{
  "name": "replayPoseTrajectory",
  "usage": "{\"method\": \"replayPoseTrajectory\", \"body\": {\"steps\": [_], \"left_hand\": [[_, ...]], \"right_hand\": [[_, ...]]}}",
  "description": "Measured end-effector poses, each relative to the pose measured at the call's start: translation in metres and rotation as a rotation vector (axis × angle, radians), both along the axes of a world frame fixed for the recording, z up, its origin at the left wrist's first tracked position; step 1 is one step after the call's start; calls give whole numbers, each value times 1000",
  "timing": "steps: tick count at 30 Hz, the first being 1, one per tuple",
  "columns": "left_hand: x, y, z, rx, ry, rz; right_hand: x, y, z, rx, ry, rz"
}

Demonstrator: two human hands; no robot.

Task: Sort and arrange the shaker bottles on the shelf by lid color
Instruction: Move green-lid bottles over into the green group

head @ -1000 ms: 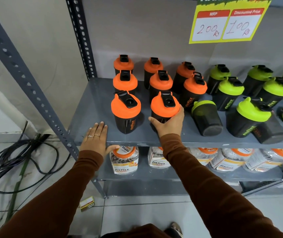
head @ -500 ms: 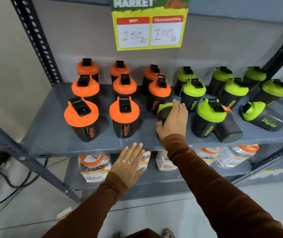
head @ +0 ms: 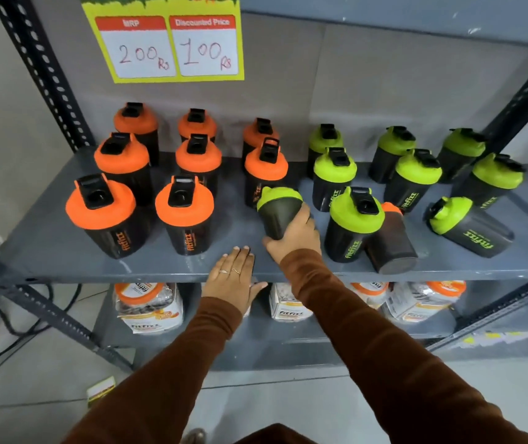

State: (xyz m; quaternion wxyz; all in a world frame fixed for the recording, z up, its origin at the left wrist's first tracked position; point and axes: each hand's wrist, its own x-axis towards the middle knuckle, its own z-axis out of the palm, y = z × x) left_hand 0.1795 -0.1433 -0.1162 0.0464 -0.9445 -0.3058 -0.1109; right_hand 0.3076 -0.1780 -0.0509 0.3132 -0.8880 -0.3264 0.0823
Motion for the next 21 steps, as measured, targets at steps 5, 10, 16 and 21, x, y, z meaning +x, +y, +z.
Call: {"method": "replayPoseTrajectory", "body": {"steps": [5,10,16,21], "left_hand": [[3,-5,1,-27,-48,59],[5,-6,-5,-112,-122,85],[8,-14,-3,-174,-179,165],[13,-19,2,-231,-169,197]], "right_hand": [[-6,-23,11,352,-46,124],[3,-44,42,667,101,119],[70,-78,66,841,99,-109],[145,-121,61,908,29,-385]]}}
